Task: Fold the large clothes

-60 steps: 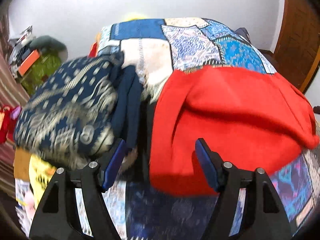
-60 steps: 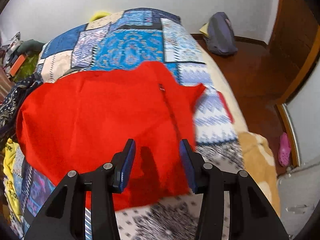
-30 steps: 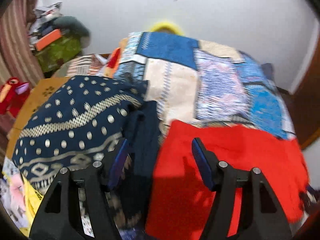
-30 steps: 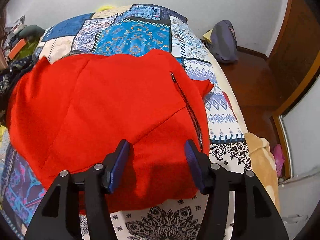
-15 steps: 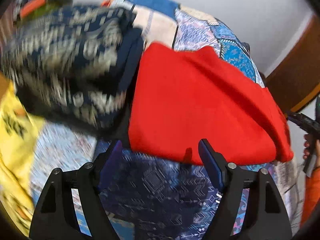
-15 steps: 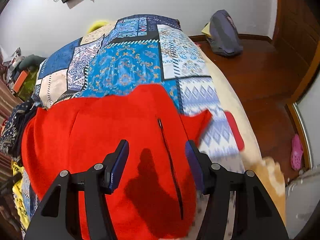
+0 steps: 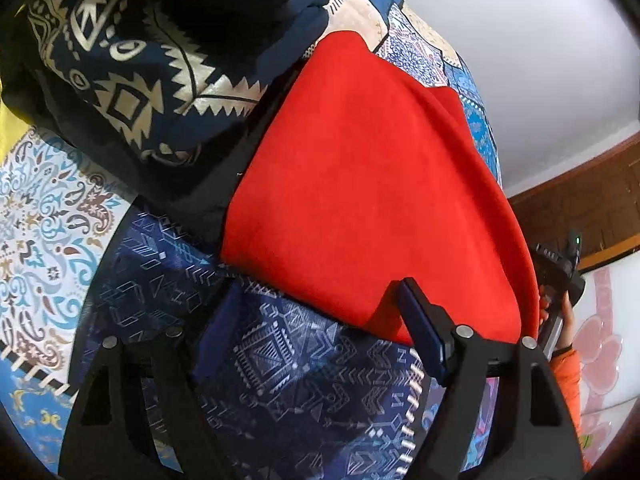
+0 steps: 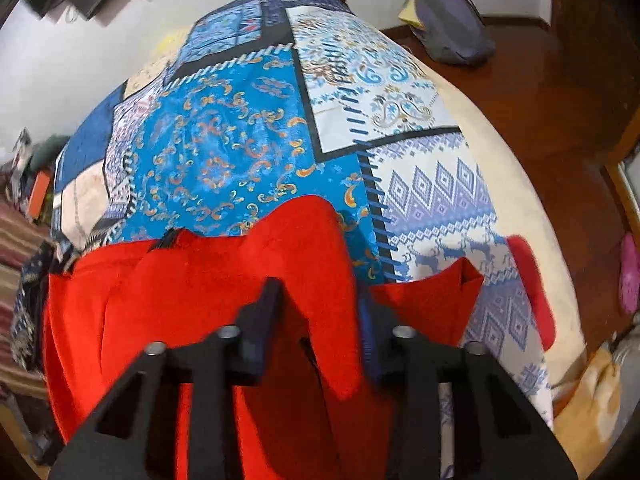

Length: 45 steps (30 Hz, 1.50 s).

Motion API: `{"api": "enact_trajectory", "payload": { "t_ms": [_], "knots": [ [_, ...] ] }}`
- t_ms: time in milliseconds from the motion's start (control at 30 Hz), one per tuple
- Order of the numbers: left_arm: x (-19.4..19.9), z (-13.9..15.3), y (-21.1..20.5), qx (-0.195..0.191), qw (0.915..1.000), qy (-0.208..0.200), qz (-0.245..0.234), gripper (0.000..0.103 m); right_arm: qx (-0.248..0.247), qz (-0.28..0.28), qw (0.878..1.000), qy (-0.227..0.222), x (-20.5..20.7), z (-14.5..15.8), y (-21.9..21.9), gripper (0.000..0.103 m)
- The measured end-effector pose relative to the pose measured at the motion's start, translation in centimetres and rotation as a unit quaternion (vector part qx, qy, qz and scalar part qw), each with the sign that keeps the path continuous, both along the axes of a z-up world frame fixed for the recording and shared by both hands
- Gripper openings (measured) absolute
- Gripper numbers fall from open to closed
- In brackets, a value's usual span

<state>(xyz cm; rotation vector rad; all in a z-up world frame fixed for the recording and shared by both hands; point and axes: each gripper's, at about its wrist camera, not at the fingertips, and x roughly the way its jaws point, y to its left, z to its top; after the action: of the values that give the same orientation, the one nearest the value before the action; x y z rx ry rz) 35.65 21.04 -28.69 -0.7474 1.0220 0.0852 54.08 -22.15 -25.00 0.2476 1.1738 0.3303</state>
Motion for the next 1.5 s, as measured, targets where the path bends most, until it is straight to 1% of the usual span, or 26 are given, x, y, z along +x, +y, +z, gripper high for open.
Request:
{"api": "enact_trajectory", "payload": {
  "t_ms": [33,133,233,300,400,467,533,600,633,700,767,800,833,900,967,1100,1200,1233,1267,1300,1333,1367,1400,1433,1467,1500],
  "knots": [
    [0.2,-0.1,0.0,-0.008,1.0,-0.001,0.006,0.081,-0.014,0.002,1.0,-0.024,-0.5,0.6,0.1,0.012],
    [0.1,-0.6,0.5,-0.043,0.9986,-0.01,0.029,0.084,-0.06,0.001,0.995,-0.075,-1.8,2.2,0.5,0.01],
    [-0.1,-0.9,0.6,-0.07,0.9964,-0.018,0.046,0.084,-0.073,-0.024,0.993,-0.09,-2.1,3.2,-0.5,0.009],
    [-0.3,-0.5,0.2,-0.072,0.9962,-0.021,0.044,0.084,-0.071,-0.041,0.993,-0.085,-1.5,3.2,-1.5,0.009],
    [-0.7,0.6,-0.8,-0.058,0.9974,-0.027,0.033,0.084,-0.093,-0.042,0.992,-0.076,-1.4,2.7,-1.4,0.01],
    [-0.9,1.0,-1.3,-0.059,0.9973,-0.032,0.03,0.084,-0.124,-0.025,0.99,-0.065,-1.6,2.2,-0.5,0.012],
    [-0.7,1.0,-1.6,-0.065,0.9971,-0.032,0.025,0.084,-0.159,-0.014,0.985,-0.058,-2.3,2.3,0.1,0.018],
    [-0.8,0.7,-1.4,-0.08,0.996,-0.03,0.027,0.084,-0.174,-0.005,0.984,-0.047,-3.1,2.9,0.1,0.024],
    [-0.8,0.6,-1.4,-0.091,0.9949,-0.032,0.028,0.084,-0.174,0.001,0.984,-0.048,-3.7,3.5,0.1,0.027],
    [-0.8,0.3,-1.5,-0.119,0.9919,-0.037,0.025,0.084,-0.169,0.008,0.984,-0.06,-5.0,4.8,0.0,0.029],
    [0.0,-0.4,-1.8,-0.161,0.9858,-0.044,0.016,0.084,-0.168,0.016,0.982,-0.079,-6.5,6.2,0.0,0.035],
    [0.5,-0.9,-1.9,-0.173,0.9838,-0.045,0.017,0.084,-0.166,0.022,0.982,-0.086,-7.3,6.8,0.1,0.037],
    [1.0,-1.2,-1.9,-0.174,0.9834,-0.049,0.019,0.084,-0.161,0.028,0.982,-0.095,-8.1,7.5,0.2,0.04],
    [1.9,-1.0,-1.6,-0.153,0.9865,-0.055,0.021,0.084,-0.156,0.039,0.981,-0.108,-9.4,8.3,0.8,0.042],
    [3.2,-1.2,-1.8,-0.121,0.9908,-0.054,0.03,0.084,-0.148,0.059,0.981,-0.115,-10.6,8.9,1.5,0.042],
    [5.4,-1.0,-1.9,-0.08,0.9949,-0.042,0.045,0.084,-0.133,0.095,0.979,-0.118,-12.9,8.8,3.3,0.042],
    [7.3,-0.5,-2.8,-0.015,0.9986,-0.031,0.04,0.083,-0.132,0.108,0.98,-0.107,-14.0,8.0,4.5,0.043],
    [7.7,-0.4,-3.2,0.004,0.9989,-0.026,0.04,0.081,-0.13,0.111,0.98,-0.1,-14.2,7.8,4.8,0.043],
    [8.2,0.0,-3.7,0.027,0.9986,-0.024,0.039,0.072,-0.127,0.113,0.981,-0.093,-14.4,7.5,5.1,0.043],
    [8.7,0.2,-3.9,0.037,0.9982,-0.028,0.039,0.055,-0.123,0.116,0.982,-0.085,-14.7,7.2,5.5,0.043],
    [8.4,0.5,-3.8,0.05,0.9974,-0.033,0.04,0.047,-0.12,0.119,0.983,-0.078,-14.9,7.0,5.9,0.043],
    [8.3,1.1,-4.1,0.07,0.9961,-0.033,0.042,0.034,-0.118,0.12,0.983,-0.073,-15.2,6.9,6.2,0.043],
    [8.3,1.8,-4.8,0.098,0.9938,-0.032,0.041,0.024,-0.121,0.115,0.983,-0.073,-15.4,6.9,6.5,0.043],
    [8.5,2.9,-5.6,0.13,0.9903,-0.037,0.035,0.019,-0.12,0.117,0.983,-0.069,-15.7,6.9,6.8,0.043],
    [8.4,3.7,-6.2,0.146,0.9878,-0.044,0.031,0.015,-0.12,0.118,0.983,-0.067,-15.8,7.0,7.2,0.043],
    [8.6,4.6,-6.6,0.162,0.9849,-0.053,0.031,0.014,-0.12,0.118,0.984,-0.067,-15.9,7.3,7.6,0.043]
  ]
}}
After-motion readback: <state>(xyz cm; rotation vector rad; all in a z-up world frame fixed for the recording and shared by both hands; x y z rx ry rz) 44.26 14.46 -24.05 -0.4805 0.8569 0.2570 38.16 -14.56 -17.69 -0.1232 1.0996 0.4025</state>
